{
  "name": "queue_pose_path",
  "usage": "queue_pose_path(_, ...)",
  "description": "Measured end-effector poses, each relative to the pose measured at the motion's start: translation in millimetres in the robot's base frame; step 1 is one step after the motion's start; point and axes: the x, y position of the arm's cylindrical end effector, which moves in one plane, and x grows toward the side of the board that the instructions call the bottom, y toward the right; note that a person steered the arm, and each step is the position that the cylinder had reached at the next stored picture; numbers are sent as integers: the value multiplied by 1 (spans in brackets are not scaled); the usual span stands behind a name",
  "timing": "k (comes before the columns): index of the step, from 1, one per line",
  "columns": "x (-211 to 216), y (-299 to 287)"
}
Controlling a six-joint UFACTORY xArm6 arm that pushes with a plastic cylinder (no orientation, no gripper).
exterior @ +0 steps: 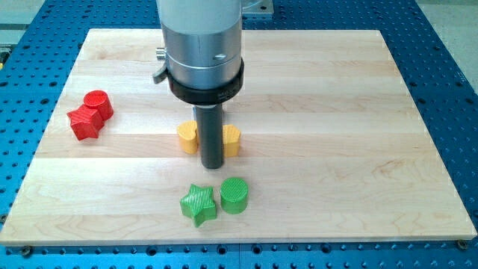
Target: Push the yellow hexagon horizontal to the blue cube
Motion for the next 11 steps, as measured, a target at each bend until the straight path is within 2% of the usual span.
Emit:
queue_pose_path(1, -9, -19)
queue_pose_path(2, -26, 32)
queue_pose_path(3, -48, 109)
queue_pose_path(5, -68, 230)
queue_pose_path(6, -52, 232)
queue_pose_path(7, 0, 146)
queue_pose_path(8, 30, 20)
queue_pose_path(9, 26, -68)
queue_pose_path(10, 7, -131)
queue_pose_path(11, -47, -127)
